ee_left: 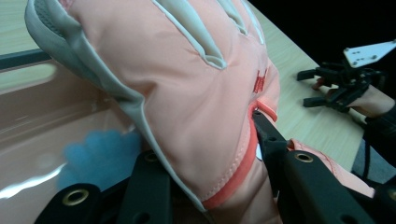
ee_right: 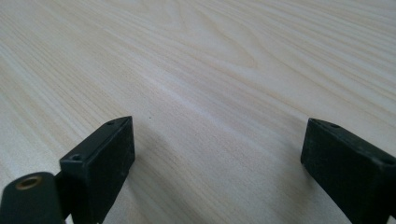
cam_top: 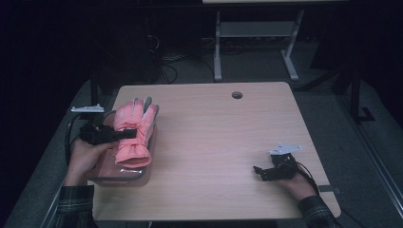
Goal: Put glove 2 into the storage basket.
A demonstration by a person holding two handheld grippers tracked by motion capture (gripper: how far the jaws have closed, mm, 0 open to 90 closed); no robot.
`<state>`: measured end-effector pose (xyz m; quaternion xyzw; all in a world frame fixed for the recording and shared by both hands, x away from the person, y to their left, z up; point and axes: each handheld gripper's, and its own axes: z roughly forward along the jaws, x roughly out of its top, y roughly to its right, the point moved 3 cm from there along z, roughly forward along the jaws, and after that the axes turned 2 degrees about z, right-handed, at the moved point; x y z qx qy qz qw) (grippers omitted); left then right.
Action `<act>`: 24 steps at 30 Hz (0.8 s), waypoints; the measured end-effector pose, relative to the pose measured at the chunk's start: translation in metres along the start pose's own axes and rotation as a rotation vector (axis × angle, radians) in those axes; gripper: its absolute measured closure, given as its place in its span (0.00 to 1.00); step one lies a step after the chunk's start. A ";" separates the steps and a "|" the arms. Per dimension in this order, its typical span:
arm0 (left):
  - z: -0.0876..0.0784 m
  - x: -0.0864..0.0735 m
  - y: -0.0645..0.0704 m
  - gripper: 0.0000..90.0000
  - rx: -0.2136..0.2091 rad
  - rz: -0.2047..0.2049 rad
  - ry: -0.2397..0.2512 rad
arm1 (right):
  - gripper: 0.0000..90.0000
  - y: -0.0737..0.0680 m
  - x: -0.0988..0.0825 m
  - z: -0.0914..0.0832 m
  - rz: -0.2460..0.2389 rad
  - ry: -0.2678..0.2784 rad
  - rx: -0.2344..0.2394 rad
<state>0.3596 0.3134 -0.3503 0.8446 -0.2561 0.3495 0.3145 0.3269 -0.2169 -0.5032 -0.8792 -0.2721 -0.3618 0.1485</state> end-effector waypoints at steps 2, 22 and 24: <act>-0.005 -0.003 -0.003 0.72 0.008 -0.008 0.004 | 0.11 0.000 0.000 0.000 0.001 0.000 0.000; 0.001 -0.031 -0.043 0.72 0.053 -0.079 -0.087 | 0.11 0.000 0.001 0.000 0.001 0.001 0.000; 0.005 -0.033 -0.043 0.72 0.054 -0.082 -0.101 | 0.11 0.000 0.000 0.000 0.001 0.001 0.000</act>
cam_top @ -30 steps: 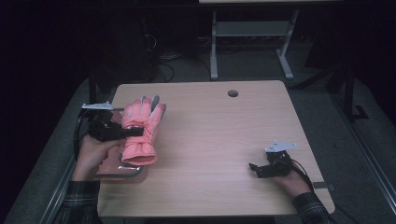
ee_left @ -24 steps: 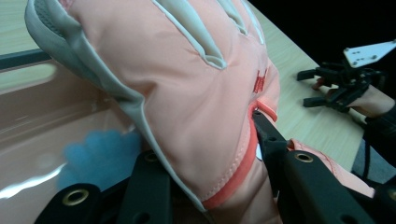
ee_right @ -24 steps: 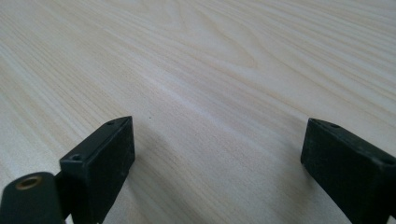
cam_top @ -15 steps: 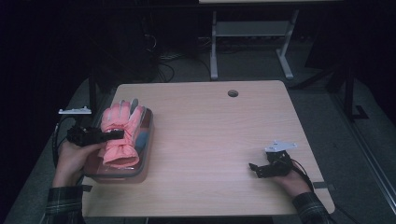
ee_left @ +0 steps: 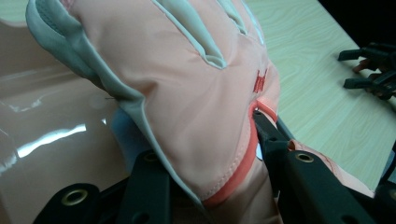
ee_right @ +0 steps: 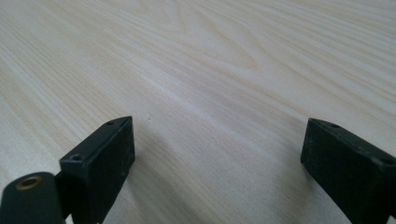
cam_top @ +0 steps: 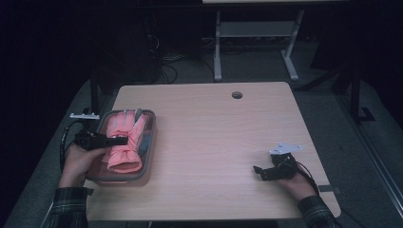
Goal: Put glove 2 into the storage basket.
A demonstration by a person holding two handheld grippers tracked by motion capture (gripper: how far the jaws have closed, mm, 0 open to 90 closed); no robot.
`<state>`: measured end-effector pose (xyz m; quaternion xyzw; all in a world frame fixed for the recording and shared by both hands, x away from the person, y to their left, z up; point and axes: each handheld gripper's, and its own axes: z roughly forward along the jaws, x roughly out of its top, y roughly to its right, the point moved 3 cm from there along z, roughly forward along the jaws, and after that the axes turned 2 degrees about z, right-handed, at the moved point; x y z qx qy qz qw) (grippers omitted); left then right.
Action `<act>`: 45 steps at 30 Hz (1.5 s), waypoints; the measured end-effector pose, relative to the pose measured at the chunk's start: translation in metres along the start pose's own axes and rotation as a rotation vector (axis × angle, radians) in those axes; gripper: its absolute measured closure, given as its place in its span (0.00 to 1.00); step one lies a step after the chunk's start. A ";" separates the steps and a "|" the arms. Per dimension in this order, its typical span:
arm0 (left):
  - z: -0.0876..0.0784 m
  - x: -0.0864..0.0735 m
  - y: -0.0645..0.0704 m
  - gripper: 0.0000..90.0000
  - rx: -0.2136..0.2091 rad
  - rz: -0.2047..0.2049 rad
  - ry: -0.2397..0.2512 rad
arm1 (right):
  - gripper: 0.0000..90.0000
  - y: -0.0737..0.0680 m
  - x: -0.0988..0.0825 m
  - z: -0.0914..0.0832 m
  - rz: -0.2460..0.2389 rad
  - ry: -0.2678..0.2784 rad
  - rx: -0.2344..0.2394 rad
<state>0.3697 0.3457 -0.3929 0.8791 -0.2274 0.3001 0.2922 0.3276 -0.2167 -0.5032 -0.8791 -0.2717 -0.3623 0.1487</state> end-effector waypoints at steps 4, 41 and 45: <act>0.008 -0.001 0.001 0.71 0.000 0.000 -0.024 | 0.11 0.000 0.000 0.000 0.000 0.000 0.000; 0.009 0.000 -0.008 0.25 0.104 0.025 -0.039 | 0.11 0.000 0.000 0.000 -0.001 0.000 -0.001; 0.001 0.002 -0.007 0.20 0.130 0.033 -0.006 | 0.11 0.000 0.000 0.000 -0.001 0.000 -0.001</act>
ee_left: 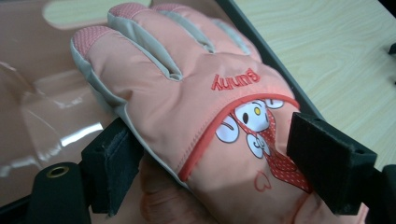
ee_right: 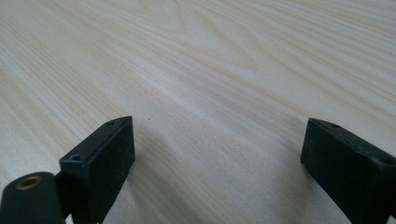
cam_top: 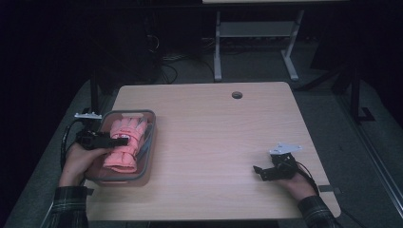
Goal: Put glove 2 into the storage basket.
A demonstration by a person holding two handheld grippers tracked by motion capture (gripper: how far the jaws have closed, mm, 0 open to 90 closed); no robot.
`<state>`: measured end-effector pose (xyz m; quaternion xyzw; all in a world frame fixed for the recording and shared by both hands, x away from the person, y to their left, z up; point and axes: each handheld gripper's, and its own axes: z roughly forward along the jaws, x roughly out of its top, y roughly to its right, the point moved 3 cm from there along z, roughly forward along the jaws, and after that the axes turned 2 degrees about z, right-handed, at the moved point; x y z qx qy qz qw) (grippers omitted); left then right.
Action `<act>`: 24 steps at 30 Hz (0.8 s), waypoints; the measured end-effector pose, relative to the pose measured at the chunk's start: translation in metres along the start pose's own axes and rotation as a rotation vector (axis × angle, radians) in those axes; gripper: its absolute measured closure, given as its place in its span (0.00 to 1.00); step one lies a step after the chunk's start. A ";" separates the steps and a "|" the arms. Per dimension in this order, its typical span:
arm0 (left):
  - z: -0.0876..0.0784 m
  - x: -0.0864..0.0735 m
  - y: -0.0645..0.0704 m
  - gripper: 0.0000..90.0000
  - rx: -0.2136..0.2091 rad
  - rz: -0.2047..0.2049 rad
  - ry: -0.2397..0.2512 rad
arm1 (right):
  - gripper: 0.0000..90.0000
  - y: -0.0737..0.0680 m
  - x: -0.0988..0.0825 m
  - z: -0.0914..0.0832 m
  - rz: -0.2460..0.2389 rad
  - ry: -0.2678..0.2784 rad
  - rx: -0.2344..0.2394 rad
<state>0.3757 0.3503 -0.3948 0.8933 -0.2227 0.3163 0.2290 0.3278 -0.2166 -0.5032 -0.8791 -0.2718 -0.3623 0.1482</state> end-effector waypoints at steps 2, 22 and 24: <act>-0.003 0.001 -0.001 0.20 0.012 0.000 0.010 | 0.11 0.000 0.000 0.000 0.000 0.000 0.000; -0.016 0.005 -0.008 0.17 0.058 -0.004 0.054 | 0.11 0.000 0.000 0.000 0.000 0.000 0.000; -0.017 0.006 -0.007 0.17 0.057 0.000 0.058 | 0.11 0.000 0.000 0.000 0.000 0.000 0.000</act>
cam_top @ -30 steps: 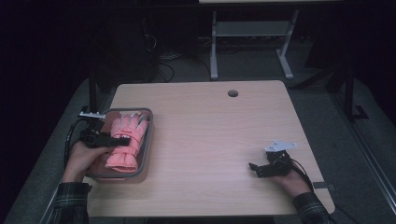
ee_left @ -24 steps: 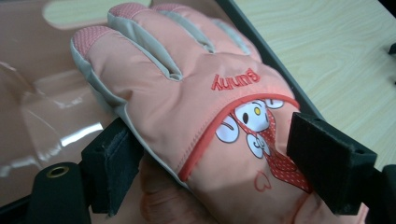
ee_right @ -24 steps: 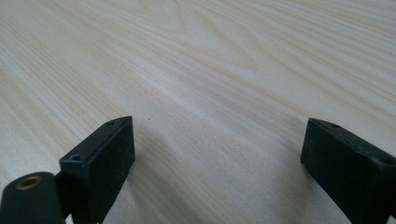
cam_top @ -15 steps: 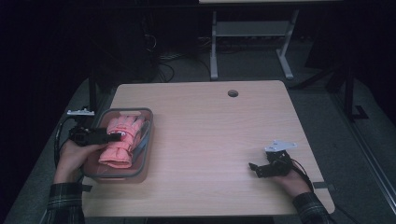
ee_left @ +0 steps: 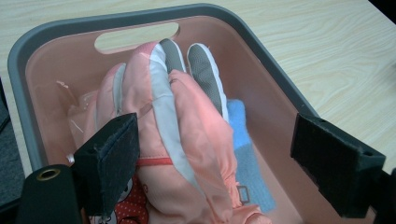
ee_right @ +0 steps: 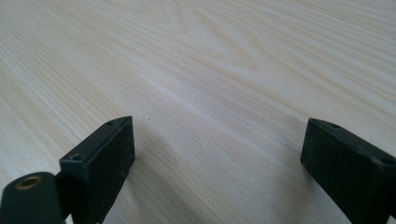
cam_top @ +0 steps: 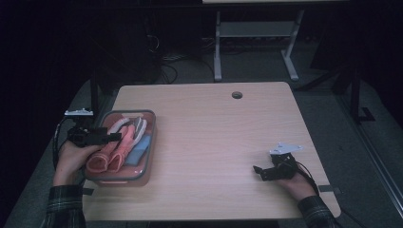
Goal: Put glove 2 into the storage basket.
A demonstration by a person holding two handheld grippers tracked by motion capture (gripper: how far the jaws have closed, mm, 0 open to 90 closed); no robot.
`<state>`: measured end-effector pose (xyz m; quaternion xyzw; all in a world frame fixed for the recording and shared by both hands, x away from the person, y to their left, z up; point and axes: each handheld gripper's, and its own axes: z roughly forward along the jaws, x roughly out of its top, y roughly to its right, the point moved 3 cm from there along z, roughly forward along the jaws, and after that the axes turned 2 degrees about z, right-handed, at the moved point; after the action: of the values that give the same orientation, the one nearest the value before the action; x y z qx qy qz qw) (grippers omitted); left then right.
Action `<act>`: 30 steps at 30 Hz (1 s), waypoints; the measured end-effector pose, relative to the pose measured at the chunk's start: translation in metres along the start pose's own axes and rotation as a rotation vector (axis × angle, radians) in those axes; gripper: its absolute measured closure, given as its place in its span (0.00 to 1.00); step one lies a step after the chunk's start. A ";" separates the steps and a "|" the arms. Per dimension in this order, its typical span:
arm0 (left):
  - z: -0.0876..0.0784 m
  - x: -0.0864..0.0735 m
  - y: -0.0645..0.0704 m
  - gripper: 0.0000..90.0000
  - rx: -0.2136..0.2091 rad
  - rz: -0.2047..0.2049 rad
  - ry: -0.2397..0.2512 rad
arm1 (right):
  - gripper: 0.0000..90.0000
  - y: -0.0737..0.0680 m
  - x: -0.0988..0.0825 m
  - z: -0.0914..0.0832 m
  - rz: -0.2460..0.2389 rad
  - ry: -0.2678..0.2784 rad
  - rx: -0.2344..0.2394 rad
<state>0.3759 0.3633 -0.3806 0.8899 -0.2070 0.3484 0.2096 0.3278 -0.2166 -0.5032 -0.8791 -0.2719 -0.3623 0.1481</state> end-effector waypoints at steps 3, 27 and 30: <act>-0.002 0.003 0.004 0.17 -0.007 0.007 0.011 | 0.11 0.000 0.000 0.000 0.000 0.000 0.000; 0.024 0.034 0.079 0.17 -0.128 0.160 0.034 | 0.11 0.000 0.000 0.000 0.000 -0.001 0.000; 0.031 0.036 0.090 0.17 -0.148 0.170 0.034 | 0.11 0.000 0.000 0.000 0.000 -0.001 -0.001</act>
<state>0.3710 0.2650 -0.3556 0.8451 -0.3032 0.3638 0.2479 0.3282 -0.2167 -0.5032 -0.8794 -0.2717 -0.3620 0.1479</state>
